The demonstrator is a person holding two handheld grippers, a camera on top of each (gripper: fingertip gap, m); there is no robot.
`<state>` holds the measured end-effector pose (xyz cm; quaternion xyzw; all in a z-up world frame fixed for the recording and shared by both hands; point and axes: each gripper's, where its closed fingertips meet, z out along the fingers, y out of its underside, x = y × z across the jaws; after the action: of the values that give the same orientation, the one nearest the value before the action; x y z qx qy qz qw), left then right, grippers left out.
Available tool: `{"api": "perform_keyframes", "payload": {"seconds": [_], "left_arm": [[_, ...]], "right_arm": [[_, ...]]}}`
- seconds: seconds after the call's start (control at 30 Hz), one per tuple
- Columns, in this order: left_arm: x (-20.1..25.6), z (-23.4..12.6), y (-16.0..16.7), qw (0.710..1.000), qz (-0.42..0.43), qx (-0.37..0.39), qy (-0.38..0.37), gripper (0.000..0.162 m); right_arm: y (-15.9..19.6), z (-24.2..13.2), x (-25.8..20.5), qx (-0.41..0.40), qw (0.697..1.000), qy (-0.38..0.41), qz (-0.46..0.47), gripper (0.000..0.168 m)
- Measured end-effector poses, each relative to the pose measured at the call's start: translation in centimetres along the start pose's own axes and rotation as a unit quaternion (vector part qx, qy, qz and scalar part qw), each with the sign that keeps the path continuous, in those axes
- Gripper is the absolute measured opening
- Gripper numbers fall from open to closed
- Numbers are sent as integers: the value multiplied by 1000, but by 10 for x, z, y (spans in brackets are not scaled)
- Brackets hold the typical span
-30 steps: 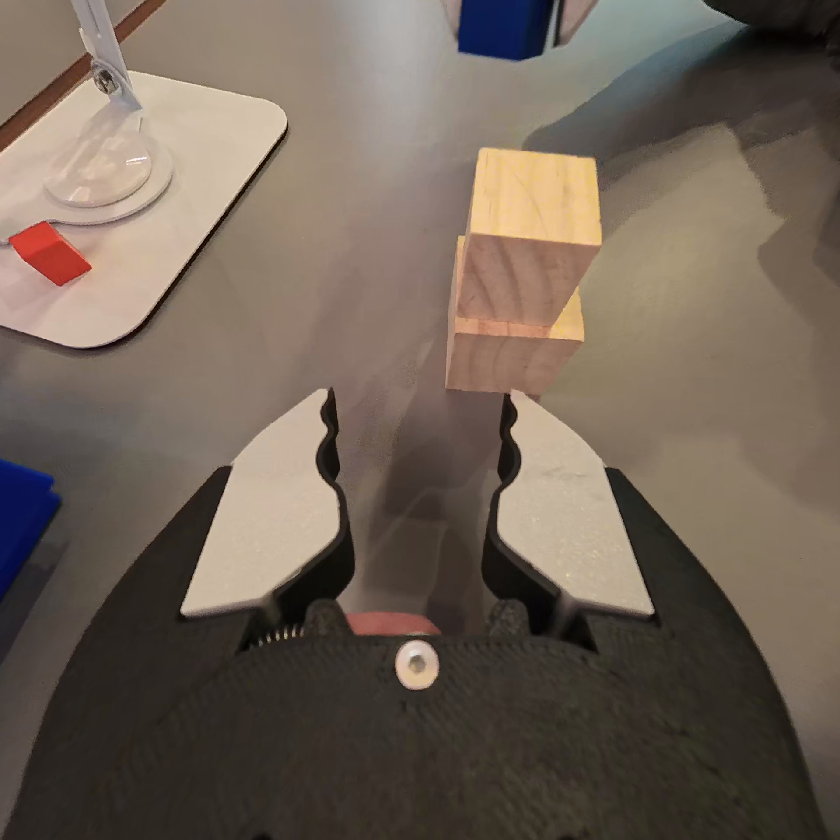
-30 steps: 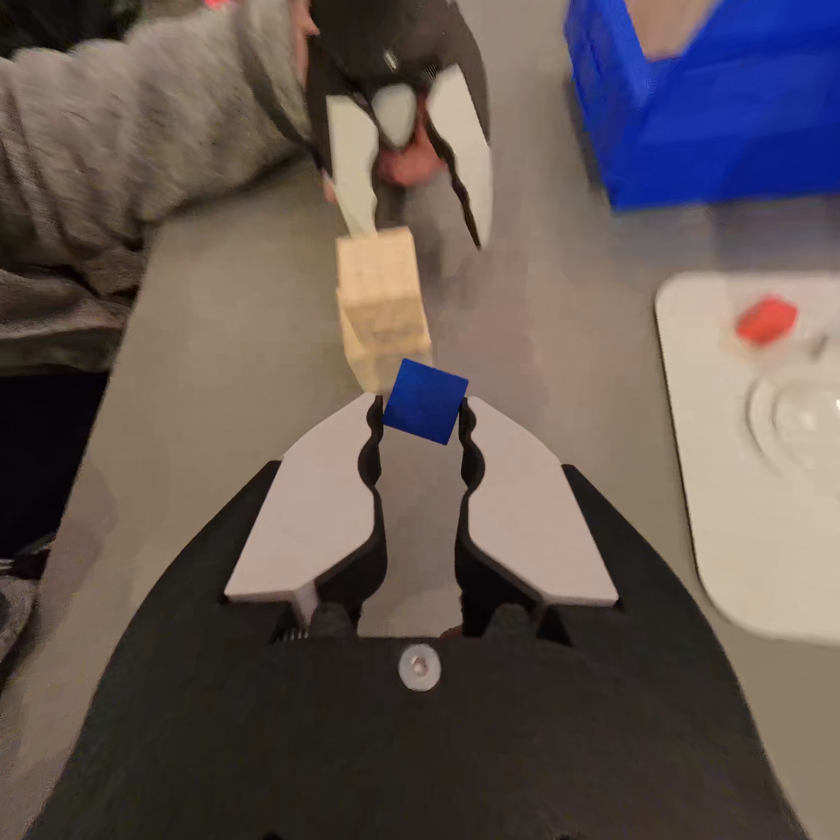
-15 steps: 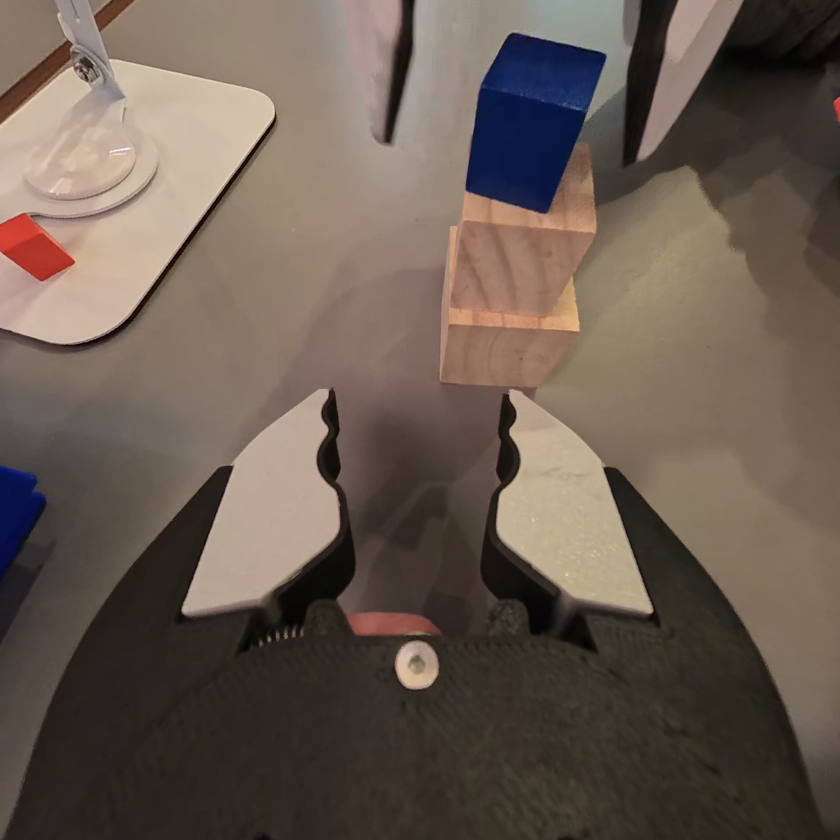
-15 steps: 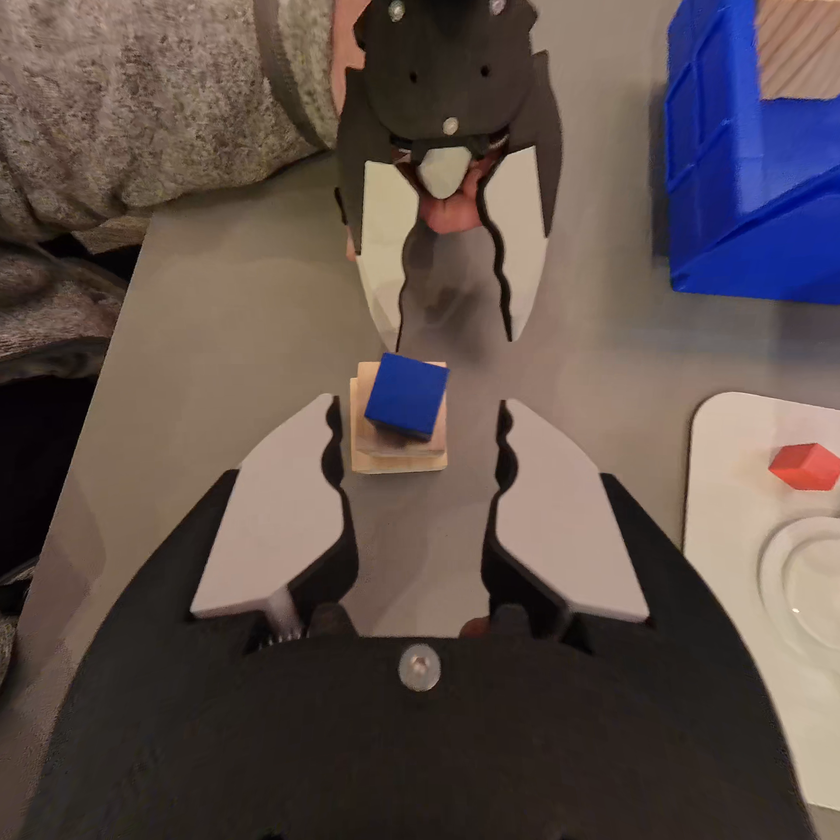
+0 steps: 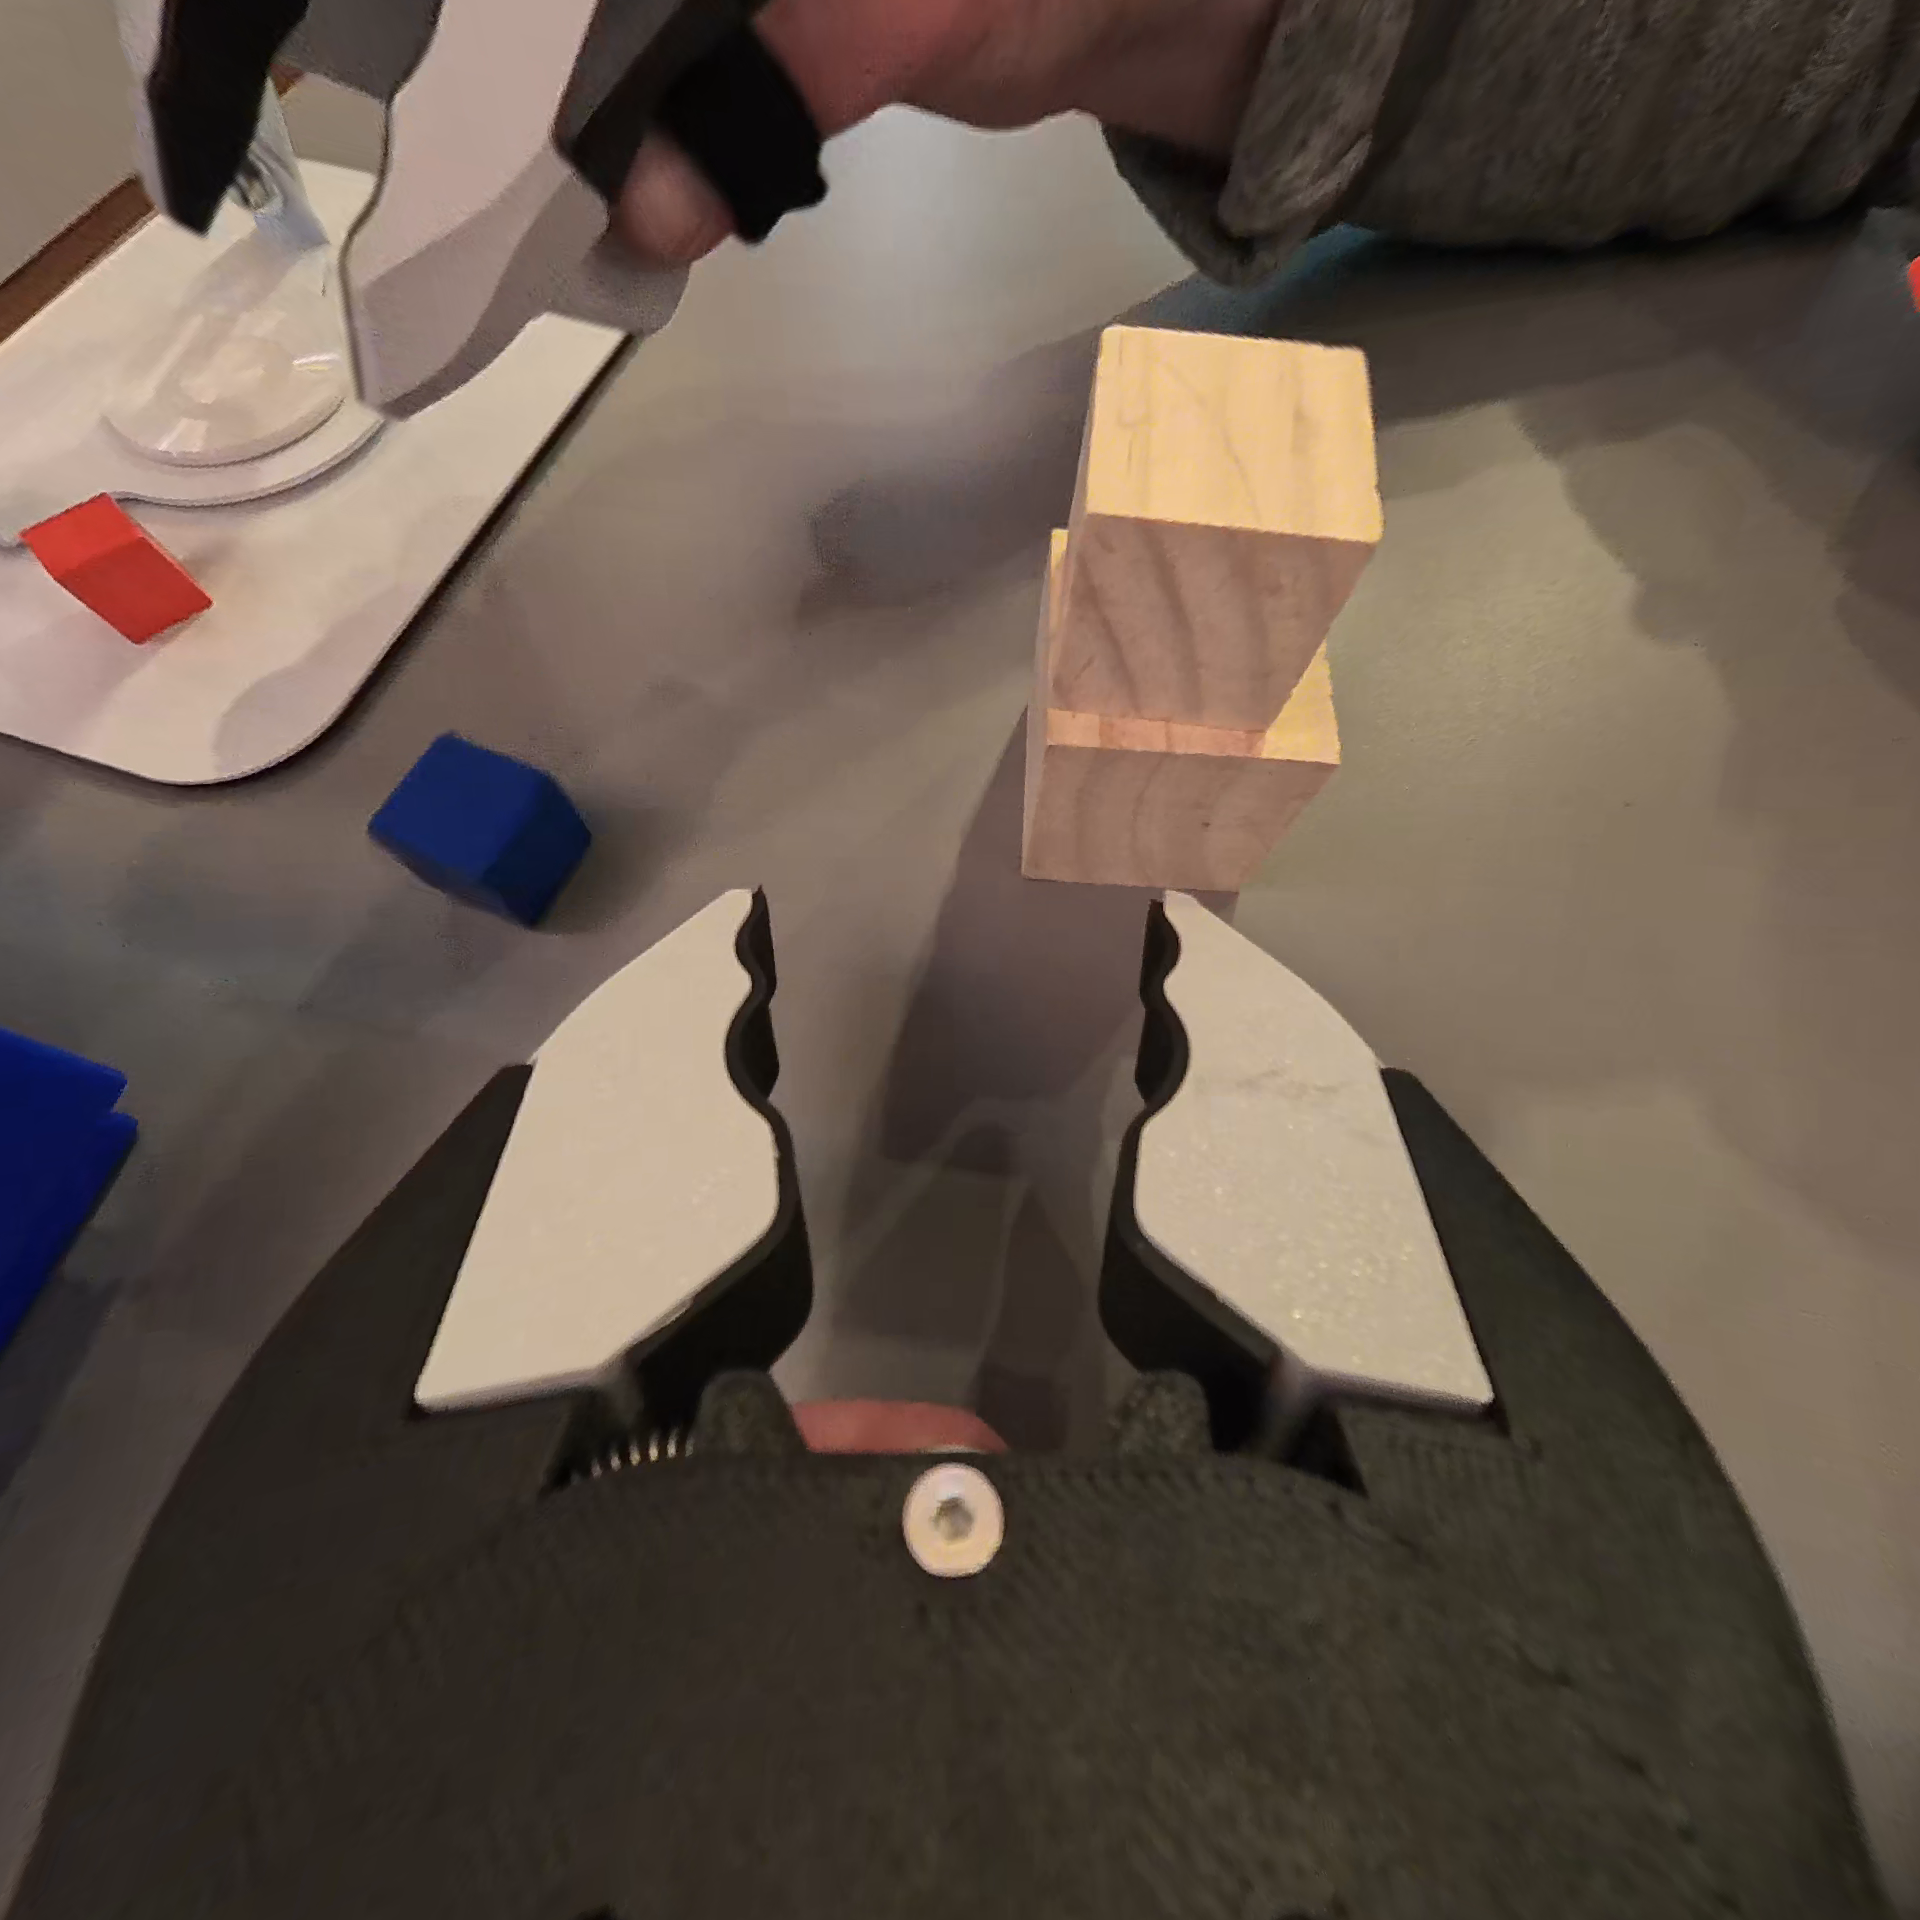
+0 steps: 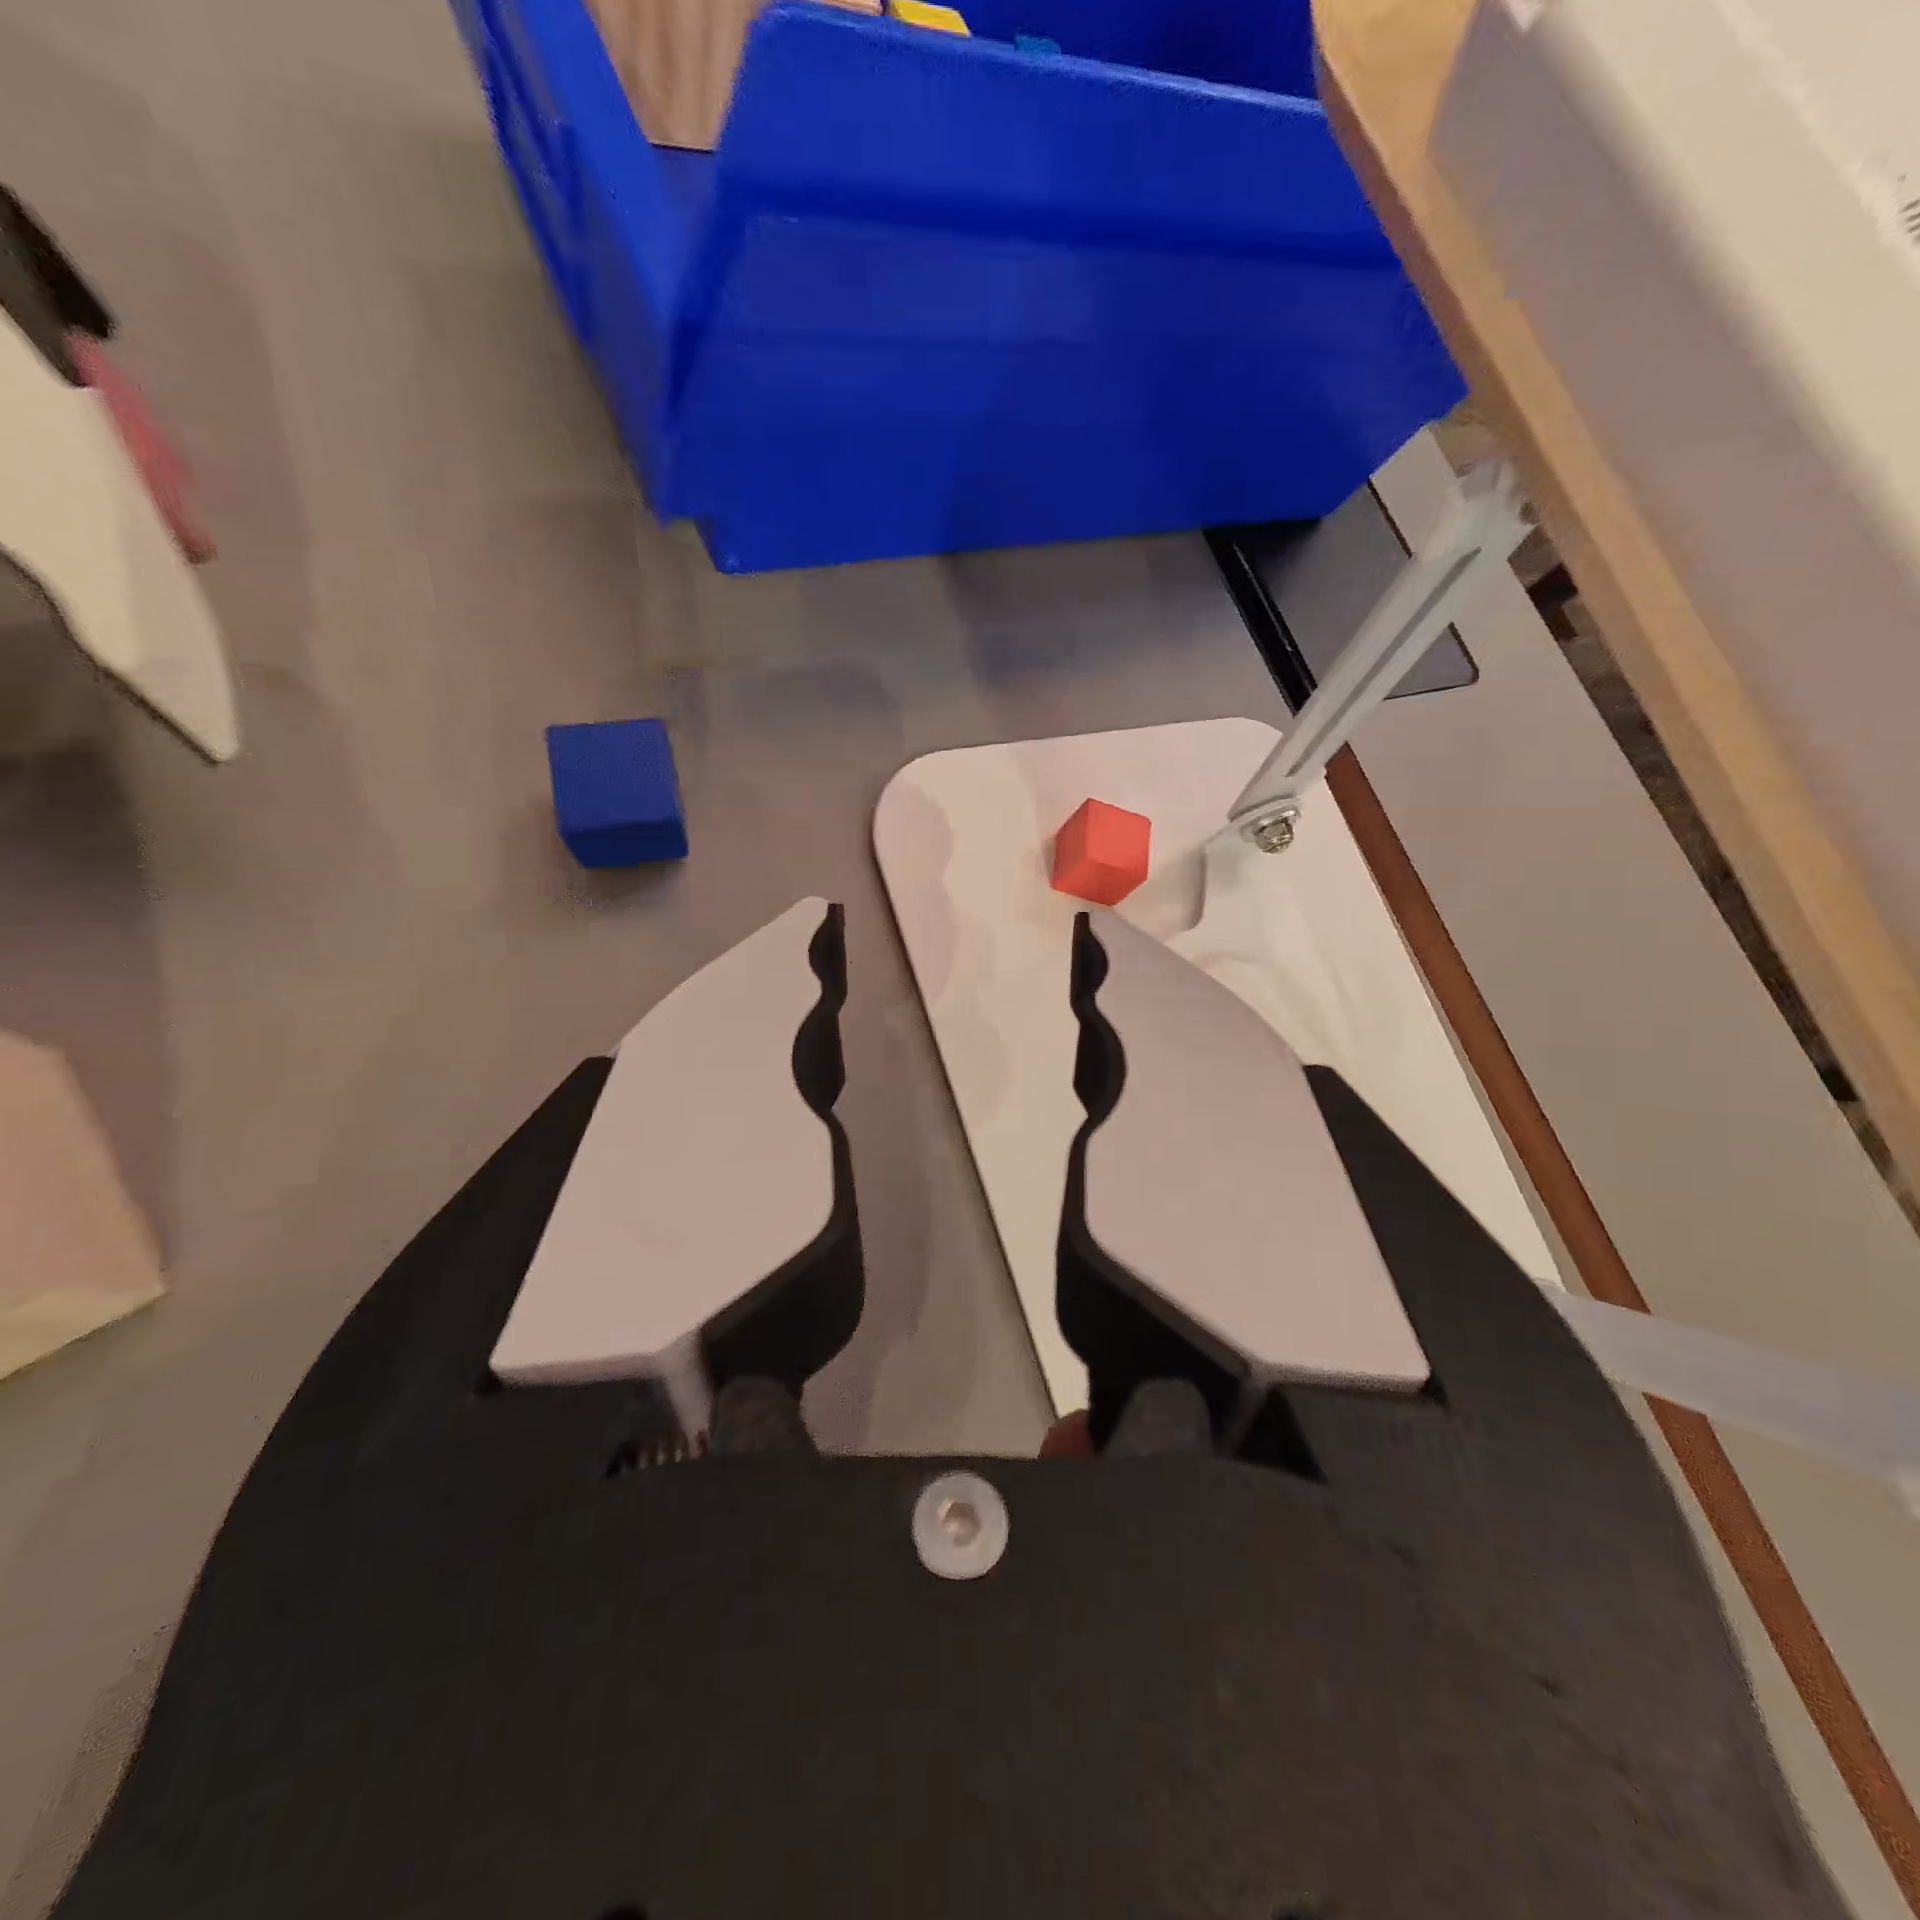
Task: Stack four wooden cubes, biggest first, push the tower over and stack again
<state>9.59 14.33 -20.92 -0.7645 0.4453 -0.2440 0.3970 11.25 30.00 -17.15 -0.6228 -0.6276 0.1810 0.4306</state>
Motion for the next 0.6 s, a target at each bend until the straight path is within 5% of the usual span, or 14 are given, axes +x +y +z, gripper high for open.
{"api": "perform_keyframes", "payload": {"seconds": [0.3, 0.4, 0.6], "left_arm": [[-56, 5, -16, 989, -19, 18, -146, 69], [-84, 13, -10, 975, -34, -21, -218, 68], [-112, 33, 5, 960, -99, -102, -241, 58]], "right_arm": [[13, 56, 34, -56, 996, 59, 42, 43], [20, 67, 40, -75, 994, 67, 37, 41], [28, 80, 38, -89, 994, 39, 56, 37]]}}
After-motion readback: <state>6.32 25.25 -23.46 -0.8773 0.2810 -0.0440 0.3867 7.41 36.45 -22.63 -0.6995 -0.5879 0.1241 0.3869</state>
